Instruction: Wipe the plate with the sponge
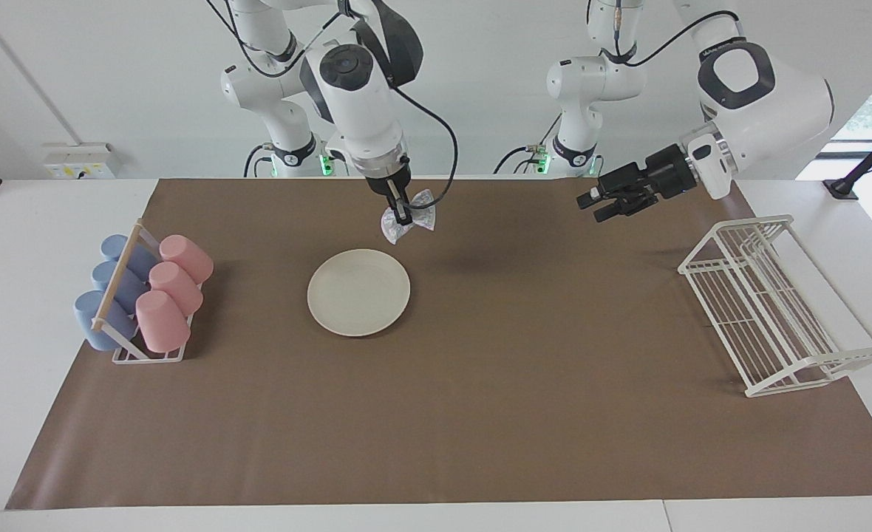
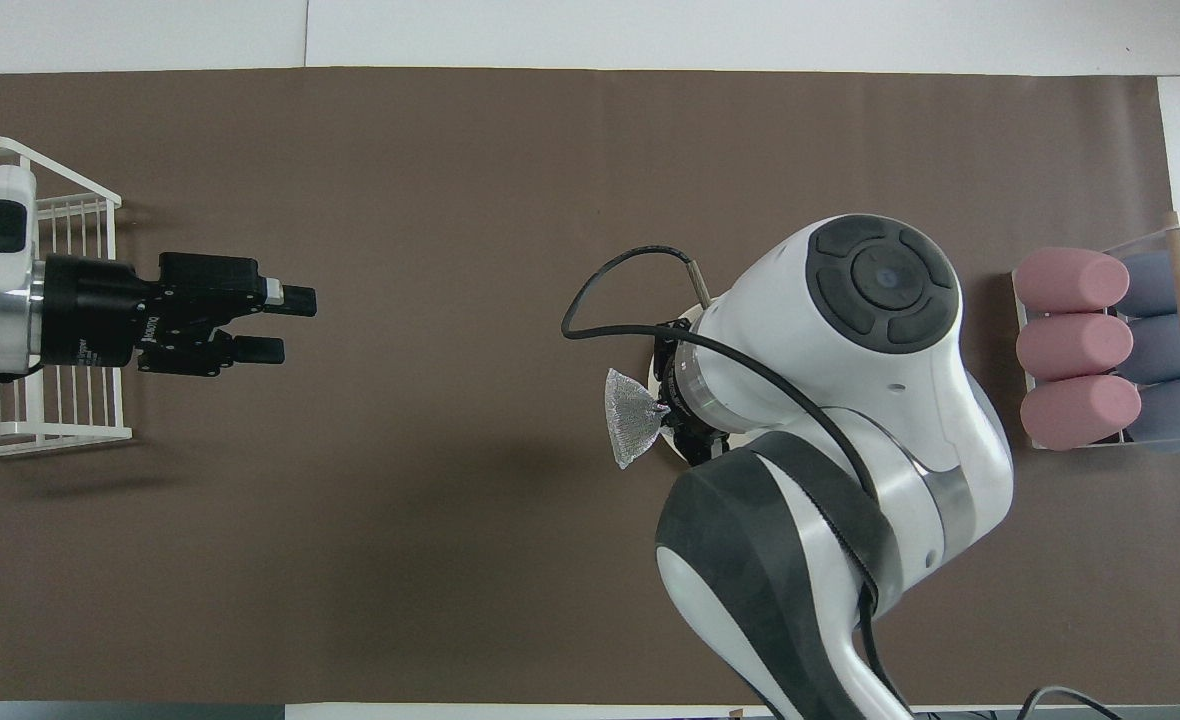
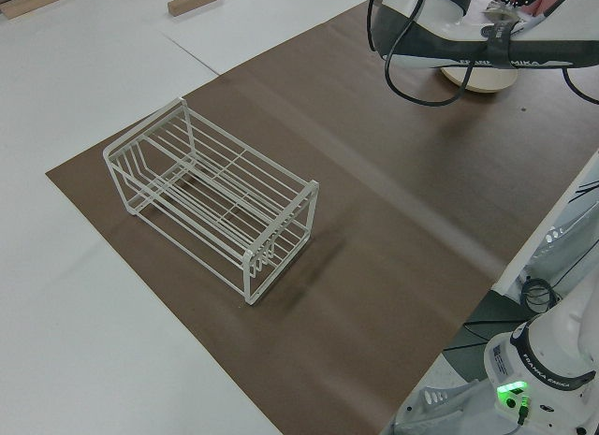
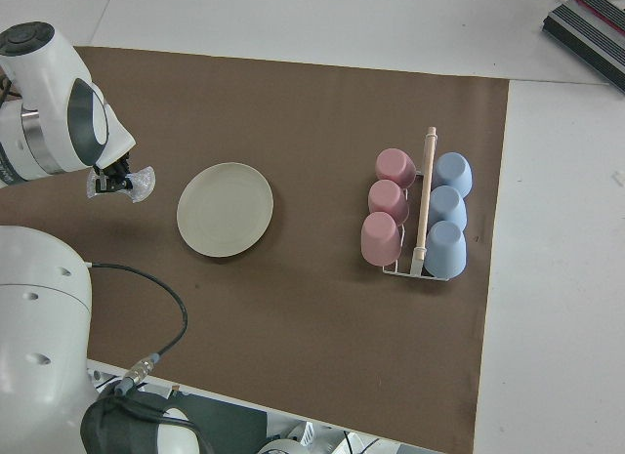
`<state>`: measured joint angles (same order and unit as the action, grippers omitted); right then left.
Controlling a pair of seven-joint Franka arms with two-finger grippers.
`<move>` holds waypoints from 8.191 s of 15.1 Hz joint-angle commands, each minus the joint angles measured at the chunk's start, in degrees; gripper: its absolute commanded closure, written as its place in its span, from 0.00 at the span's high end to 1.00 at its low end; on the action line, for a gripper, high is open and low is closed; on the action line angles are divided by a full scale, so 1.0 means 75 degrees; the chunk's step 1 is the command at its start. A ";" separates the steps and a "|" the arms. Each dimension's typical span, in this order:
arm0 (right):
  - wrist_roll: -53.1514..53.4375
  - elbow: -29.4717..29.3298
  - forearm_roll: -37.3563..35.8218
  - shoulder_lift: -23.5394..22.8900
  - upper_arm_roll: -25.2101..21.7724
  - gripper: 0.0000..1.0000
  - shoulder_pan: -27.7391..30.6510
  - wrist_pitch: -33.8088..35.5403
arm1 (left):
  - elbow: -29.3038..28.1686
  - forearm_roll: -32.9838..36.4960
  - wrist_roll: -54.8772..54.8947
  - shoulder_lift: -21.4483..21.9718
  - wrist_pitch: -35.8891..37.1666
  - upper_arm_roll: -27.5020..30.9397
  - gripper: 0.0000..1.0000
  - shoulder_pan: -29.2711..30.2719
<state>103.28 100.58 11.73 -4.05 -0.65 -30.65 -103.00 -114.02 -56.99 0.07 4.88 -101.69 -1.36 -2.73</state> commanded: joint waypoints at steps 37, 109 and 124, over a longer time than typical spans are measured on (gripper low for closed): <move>0.0104 -0.1224 -0.0731 -0.0398 -0.0007 0.82 -0.0003 0.1370 | -0.0992 -0.4284 0.1667 -0.0616 -0.1933 0.0018 0.00 -0.3351; -1.3947 -0.0966 -0.1856 0.0997 -0.0511 1.00 0.4075 0.2553 | 0.2779 1.3184 -0.4755 -0.3006 -0.1019 0.0053 1.00 -0.0574; -1.3959 -0.0954 -0.1868 0.1008 -0.0511 1.00 0.4075 0.2553 | 0.3461 0.7614 -0.1746 -0.0828 0.1920 0.0053 1.00 0.0059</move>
<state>0.27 92.76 -2.56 2.60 -4.44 -0.39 -84.57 -87.12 3.65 -17.83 -3.59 -91.41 -1.23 -2.29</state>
